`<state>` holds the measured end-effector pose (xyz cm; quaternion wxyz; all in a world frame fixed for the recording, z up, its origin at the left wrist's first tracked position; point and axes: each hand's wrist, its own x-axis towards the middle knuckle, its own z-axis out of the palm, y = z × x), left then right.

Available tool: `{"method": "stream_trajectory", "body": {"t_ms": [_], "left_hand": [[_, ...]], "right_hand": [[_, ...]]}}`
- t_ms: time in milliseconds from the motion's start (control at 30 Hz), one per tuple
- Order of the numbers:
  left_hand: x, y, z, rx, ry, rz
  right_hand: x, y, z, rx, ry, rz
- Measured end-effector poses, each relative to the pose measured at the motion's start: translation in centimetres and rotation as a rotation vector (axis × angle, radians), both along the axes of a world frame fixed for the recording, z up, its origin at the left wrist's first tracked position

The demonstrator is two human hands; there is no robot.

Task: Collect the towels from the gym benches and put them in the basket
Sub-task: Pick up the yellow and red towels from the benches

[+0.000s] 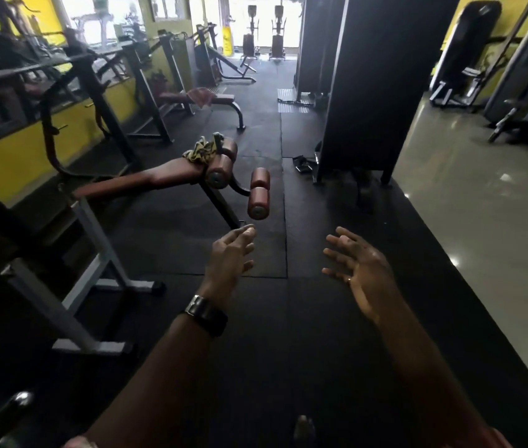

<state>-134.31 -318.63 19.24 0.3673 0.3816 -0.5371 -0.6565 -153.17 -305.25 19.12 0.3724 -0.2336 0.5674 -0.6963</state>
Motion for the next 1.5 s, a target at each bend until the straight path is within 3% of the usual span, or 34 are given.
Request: {"method": "stream_trajectory", "body": {"t_ms": [467, 833, 1167, 1500], "left_hand": [[-18.7, -25.4, 0.5, 0.068, -0.056, 0.245], [-33.9, -54.3, -1.7, 0.113, 0.021, 0.267], [-47.5, -76.7, -2.1, 0.120, -0.034, 0.245], [-57.7, -95.0, -6.2, 0.195, -0.076, 0.518]], "right_hand": [[-22.2, -31.8, 1.0, -0.023, -0.038, 0.189], [-36.5, -59.5, -0.7, 0.011, 0.062, 0.217], [-50.0, -80.4, -1.8, 0.042, 0.074, 0.239], [-64.2, -102.1, -4.7, 0.092, -0.079, 0.376]]}}
